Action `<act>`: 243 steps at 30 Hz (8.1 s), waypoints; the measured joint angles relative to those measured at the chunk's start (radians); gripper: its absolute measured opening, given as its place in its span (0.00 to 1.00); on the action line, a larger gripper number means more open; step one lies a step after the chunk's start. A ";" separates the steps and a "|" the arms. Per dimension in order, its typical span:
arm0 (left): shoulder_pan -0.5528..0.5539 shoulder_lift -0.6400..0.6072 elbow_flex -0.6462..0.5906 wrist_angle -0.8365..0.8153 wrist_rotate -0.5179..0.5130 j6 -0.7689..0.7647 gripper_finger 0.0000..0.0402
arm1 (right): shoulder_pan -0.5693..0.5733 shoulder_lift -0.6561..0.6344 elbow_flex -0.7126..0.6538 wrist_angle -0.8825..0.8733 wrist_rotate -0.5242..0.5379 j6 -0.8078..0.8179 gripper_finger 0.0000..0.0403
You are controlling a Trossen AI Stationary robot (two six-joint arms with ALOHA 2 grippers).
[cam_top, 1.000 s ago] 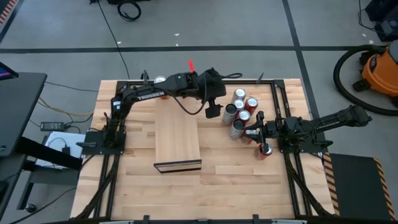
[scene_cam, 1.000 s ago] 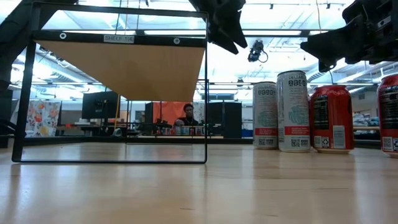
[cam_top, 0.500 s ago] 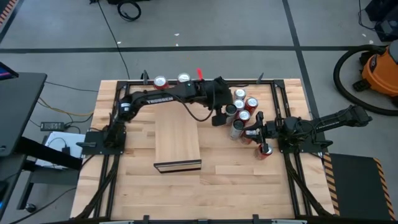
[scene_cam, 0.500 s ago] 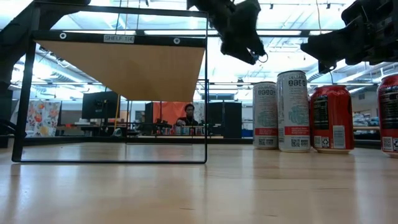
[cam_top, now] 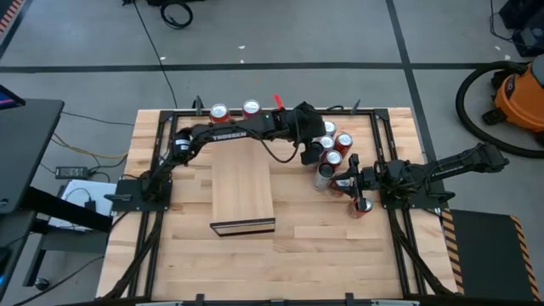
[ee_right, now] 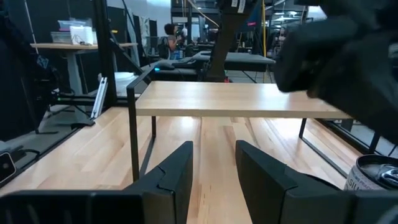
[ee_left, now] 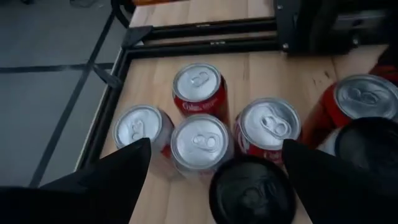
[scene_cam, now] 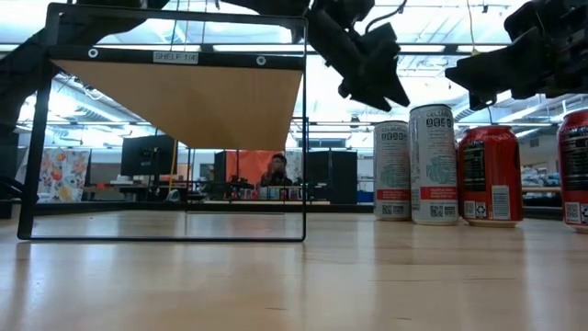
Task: Place canned beverage on shelf
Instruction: Put the top white and black soda can on the shelf
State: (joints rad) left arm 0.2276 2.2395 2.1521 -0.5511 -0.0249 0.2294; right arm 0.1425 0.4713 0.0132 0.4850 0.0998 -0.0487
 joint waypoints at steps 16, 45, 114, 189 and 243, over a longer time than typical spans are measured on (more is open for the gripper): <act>0.007 0.019 0.000 -0.070 -0.133 -0.052 0.93 | 0.000 0.000 0.000 0.008 0.004 0.000 0.32; 0.054 0.017 0.095 -0.221 0.099 0.120 0.93 | 0.000 0.000 0.000 0.022 0.004 -0.004 0.32; 0.018 -0.260 0.100 -0.486 -0.046 -0.103 0.64 | 0.000 0.000 0.000 0.007 0.003 -0.007 0.32; -0.010 -0.906 -0.605 -0.711 -0.499 -1.059 0.65 | -0.002 0.001 0.001 0.122 -0.038 -0.108 0.32; -0.042 -0.867 -0.593 -0.536 -0.562 -0.636 0.80 | -0.003 0.006 0.000 0.127 -0.031 -0.156 0.32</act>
State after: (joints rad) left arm 0.1853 1.3729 1.5591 -1.0873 -0.5870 -0.4066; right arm 0.1394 0.4777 0.0132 0.6117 0.0685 -0.2050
